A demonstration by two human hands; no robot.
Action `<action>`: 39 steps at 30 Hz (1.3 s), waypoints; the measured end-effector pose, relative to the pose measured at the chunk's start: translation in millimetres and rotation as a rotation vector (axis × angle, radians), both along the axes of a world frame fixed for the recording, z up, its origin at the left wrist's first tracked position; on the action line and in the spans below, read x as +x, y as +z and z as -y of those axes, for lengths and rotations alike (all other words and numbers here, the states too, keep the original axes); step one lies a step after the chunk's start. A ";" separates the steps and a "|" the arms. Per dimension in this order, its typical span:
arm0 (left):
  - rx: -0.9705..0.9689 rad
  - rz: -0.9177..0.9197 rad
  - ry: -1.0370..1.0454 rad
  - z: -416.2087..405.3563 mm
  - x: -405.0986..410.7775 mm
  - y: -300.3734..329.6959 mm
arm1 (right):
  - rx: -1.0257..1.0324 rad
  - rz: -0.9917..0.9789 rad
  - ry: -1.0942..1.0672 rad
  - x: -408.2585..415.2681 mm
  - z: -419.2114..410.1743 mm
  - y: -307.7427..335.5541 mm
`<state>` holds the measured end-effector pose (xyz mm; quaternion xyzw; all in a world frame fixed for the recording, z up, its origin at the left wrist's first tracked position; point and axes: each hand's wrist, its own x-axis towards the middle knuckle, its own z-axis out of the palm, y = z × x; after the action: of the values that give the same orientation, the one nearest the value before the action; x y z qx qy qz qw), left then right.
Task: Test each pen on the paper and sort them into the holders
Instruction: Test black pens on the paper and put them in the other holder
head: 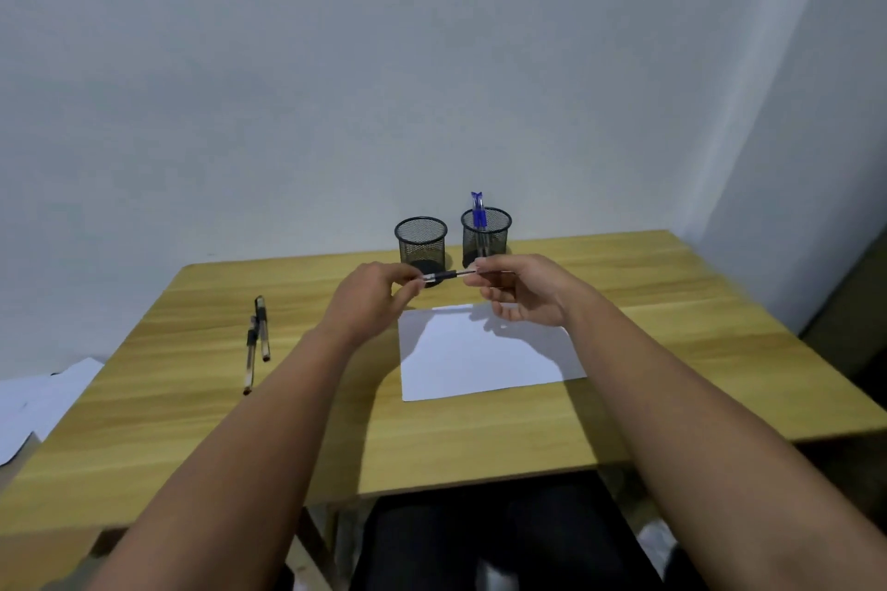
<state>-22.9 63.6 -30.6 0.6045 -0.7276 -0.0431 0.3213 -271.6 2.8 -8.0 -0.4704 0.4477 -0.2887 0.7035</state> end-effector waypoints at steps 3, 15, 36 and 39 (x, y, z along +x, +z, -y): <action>0.012 -0.047 -0.018 1.2 -14.2 -1.2 | -0.022 0.042 -0.072 -5.4 -0.8 -4.3; 0.206 -0.206 -0.076 2.6 -62.8 7.1 | -0.080 0.088 -0.590 36.8 20.5 -18.3; -0.069 0.279 0.113 -0.1 23.5 -72.9 | -0.394 0.016 -0.475 27.6 19.6 -58.0; 0.015 0.270 0.005 -2.5 18.5 -76.9 | -0.413 0.036 -0.453 37.9 25.7 -70.7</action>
<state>-4.4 66.1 -107.5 0.6091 -0.7624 0.0339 0.2159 -233.7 -23.0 -78.7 -0.4867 0.4604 -0.5313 0.5185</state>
